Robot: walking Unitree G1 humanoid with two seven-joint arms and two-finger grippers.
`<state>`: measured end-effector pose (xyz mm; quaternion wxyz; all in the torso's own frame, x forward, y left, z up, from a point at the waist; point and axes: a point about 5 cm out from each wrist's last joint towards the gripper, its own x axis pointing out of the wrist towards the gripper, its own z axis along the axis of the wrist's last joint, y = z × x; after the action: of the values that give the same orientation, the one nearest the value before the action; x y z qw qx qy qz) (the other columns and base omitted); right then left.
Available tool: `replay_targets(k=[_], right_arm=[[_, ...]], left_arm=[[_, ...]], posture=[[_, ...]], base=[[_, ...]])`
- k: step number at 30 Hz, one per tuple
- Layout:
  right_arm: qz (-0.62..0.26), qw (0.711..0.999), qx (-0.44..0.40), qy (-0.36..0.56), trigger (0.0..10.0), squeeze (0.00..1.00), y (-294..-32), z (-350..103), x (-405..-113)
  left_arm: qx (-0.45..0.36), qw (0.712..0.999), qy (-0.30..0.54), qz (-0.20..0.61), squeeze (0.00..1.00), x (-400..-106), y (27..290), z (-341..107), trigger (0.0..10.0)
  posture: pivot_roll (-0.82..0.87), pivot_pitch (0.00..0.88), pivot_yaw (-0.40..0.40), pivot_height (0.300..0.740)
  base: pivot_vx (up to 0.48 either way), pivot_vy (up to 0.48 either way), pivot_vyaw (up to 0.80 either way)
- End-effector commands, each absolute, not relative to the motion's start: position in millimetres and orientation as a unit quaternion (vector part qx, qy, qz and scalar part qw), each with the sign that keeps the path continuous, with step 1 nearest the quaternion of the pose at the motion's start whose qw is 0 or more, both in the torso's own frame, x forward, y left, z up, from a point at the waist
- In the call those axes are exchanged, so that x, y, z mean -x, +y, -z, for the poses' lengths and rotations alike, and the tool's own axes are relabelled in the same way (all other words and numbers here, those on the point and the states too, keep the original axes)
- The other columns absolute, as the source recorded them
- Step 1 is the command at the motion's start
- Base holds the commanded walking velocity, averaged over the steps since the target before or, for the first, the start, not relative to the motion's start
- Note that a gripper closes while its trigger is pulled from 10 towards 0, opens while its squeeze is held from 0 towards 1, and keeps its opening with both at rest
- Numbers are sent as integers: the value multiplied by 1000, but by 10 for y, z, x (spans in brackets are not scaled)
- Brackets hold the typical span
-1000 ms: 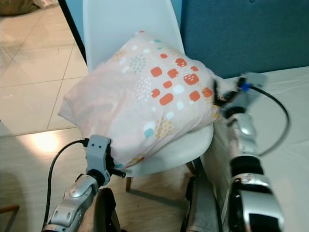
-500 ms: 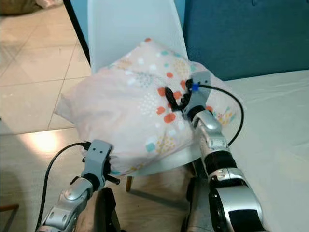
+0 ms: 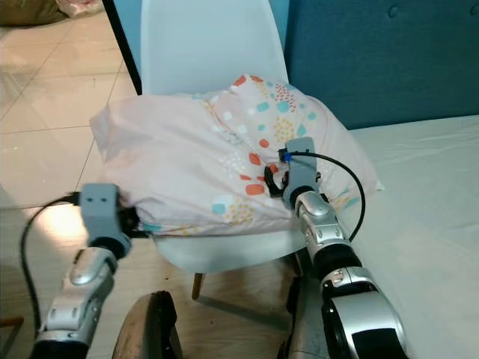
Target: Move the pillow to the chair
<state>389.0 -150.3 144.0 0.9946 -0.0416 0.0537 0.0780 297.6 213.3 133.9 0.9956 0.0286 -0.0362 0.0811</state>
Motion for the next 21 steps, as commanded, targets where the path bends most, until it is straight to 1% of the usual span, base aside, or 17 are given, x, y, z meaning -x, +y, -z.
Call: replay_targets(k=[1,2,3,6,10,14,17,21], right_arm=[[-56,993,42,99,10000,0,-1577,-1239,-3836],[-54,993,42,99,10000,0,-1571,-1235,-3835],[-54,993,42,99,10000,0,-1571,-1235,-3835],[-46,993,39,101,10000,0,-1571,-1213,-3824],[-43,993,38,102,10000,0,-1579,-1203,-3821],[-52,994,17,90,10000,0,-1565,-1217,-3826],[-65,995,0,79,10000,0,-1531,-1243,-3832],[-113,991,-63,46,10000,0,-1387,-1335,-3840]], left_arm=[[-59,989,-57,-125,1000,-2972,2265,-1459,10000],[-84,982,-62,-159,1000,-2961,2356,-1523,10000],[-84,982,-62,-159,1000,-2961,2356,-1523,10000],[-135,962,-69,-226,1000,-2903,2559,-1664,10000],[-148,956,-66,-246,1000,-2871,2647,-1682,10000],[-171,936,-74,-298,1000,-2782,2880,-1782,10000],[-175,928,-90,-316,1000,-2764,2920,-1867,10000],[-184,914,-129,-339,1000,-2756,2904,-2084,10000]], posture=[[45,171,-11,465],[45,170,-11,465],[45,170,-11,465],[44,167,-10,465],[44,167,-10,465],[45,167,-13,465],[46,164,-15,465],[43,161,-17,465]], base=[[0,0,0],[0,0,0],[0,0,0],[0,0,0],[0,0,0],[0,0,0],[0,0,0],[0,0,0]])
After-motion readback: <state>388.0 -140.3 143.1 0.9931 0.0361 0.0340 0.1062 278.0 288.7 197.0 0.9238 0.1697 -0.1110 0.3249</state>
